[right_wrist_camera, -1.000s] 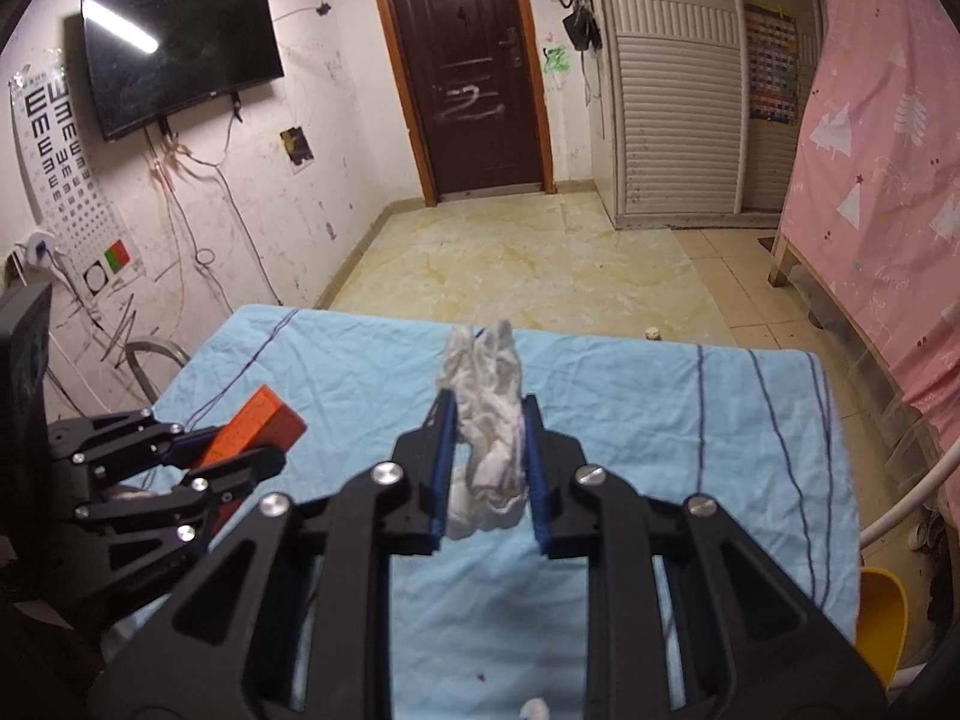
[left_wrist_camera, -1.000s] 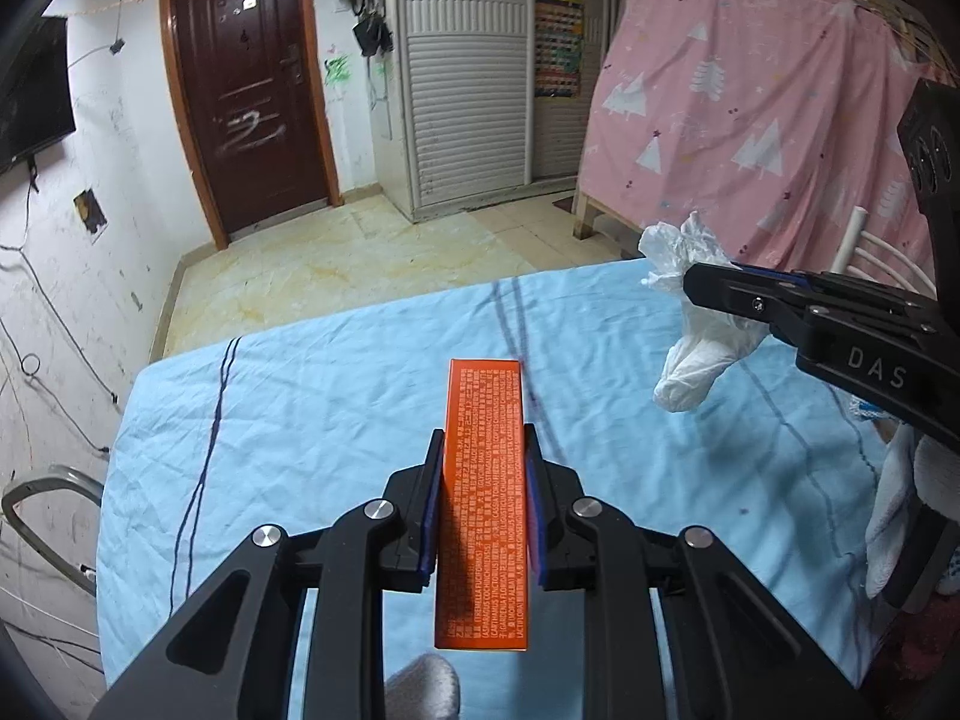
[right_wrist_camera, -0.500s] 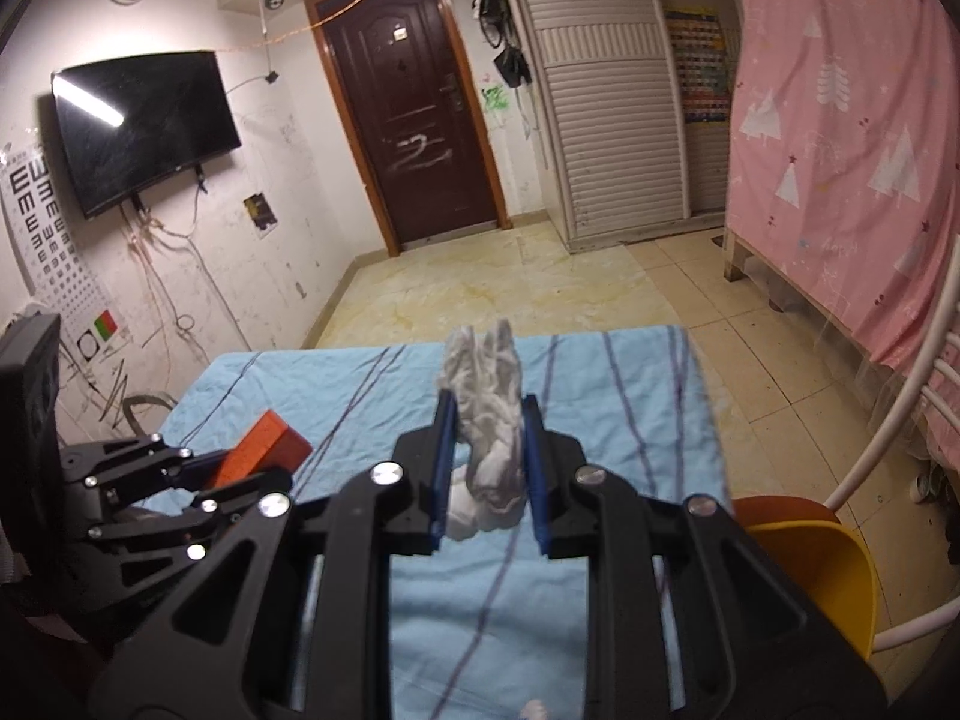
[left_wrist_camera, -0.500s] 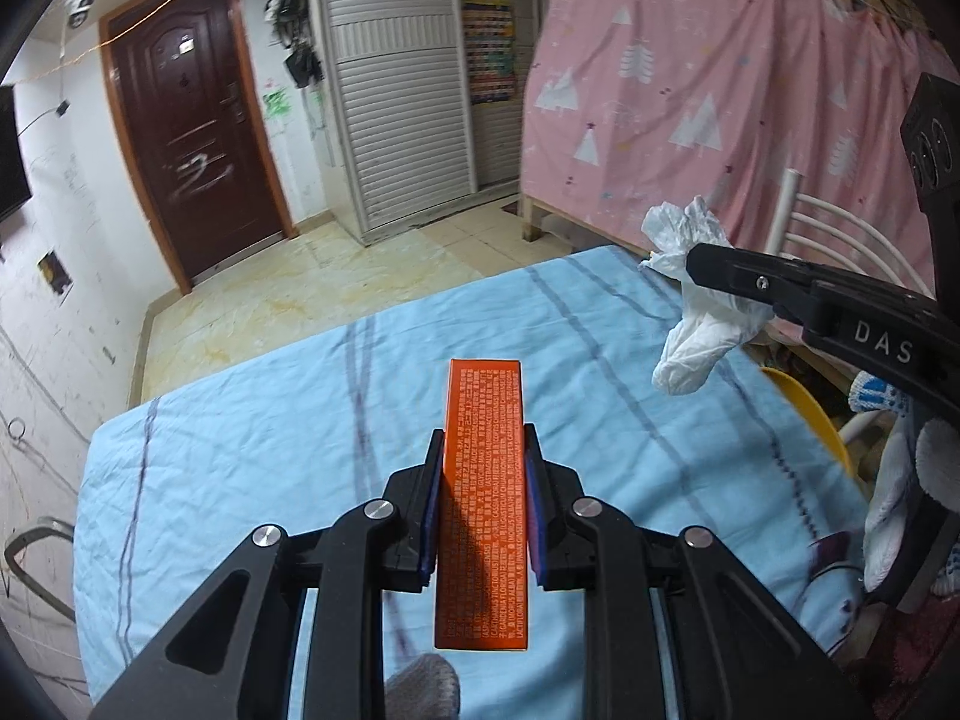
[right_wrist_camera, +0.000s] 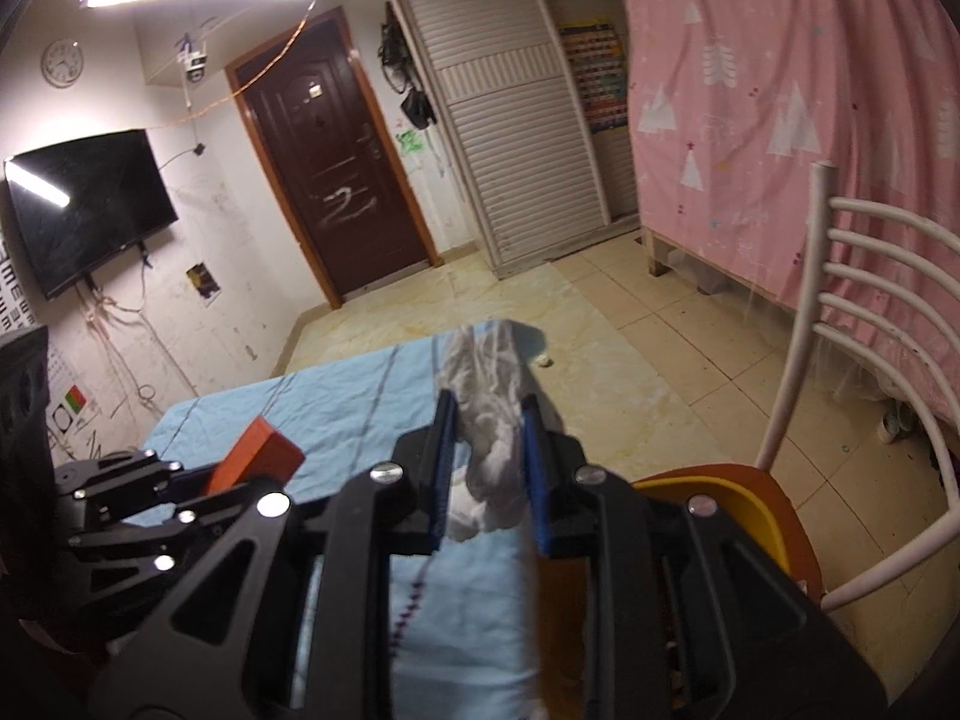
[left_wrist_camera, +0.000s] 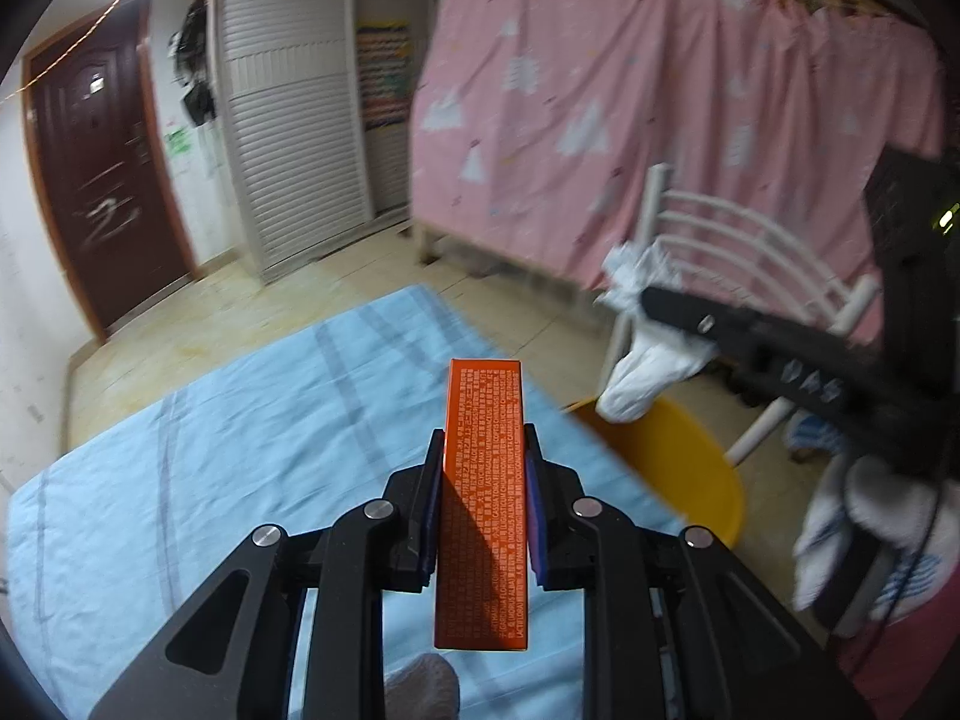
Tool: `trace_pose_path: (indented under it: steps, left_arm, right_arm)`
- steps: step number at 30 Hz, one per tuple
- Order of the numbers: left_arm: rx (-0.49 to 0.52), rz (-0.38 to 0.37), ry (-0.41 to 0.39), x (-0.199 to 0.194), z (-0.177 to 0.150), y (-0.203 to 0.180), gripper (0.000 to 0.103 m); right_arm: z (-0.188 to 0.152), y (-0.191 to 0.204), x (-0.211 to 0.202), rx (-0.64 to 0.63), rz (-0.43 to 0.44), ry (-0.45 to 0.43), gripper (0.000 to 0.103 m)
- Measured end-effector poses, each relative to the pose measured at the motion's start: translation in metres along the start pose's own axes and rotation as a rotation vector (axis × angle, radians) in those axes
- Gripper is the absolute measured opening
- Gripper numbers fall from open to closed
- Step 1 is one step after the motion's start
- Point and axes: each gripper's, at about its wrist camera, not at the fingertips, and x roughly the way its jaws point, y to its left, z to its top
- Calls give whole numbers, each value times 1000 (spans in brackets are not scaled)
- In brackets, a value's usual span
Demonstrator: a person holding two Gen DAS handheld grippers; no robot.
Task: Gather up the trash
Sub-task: 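Lift the orange box and white cloth and carry them over the yellow bin, then open both tools to drop the box and cloth into the bin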
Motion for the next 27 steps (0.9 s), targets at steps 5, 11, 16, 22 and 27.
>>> trace_pose_path:
  steps: [5,11,16,22,27]
  left_arm:
    - [-24,-115,-51,9,12,-29,13]
    - [-48,-228,-72,29,20,-55,13]
    - [-63,-296,-69,47,25,-77,13]
    - [-55,-320,-69,65,30,-99,14]
    - [-62,-307,-46,79,33,-105,52]
  right_arm:
    - [-7,-27,-7,38,-46,-4,21]
    - [-18,-54,-5,54,-105,13,21]
    - [-29,-71,-1,77,-133,33,21]
    - [-44,-90,4,114,-155,68,25]
    - [-54,-99,8,146,-155,94,48]
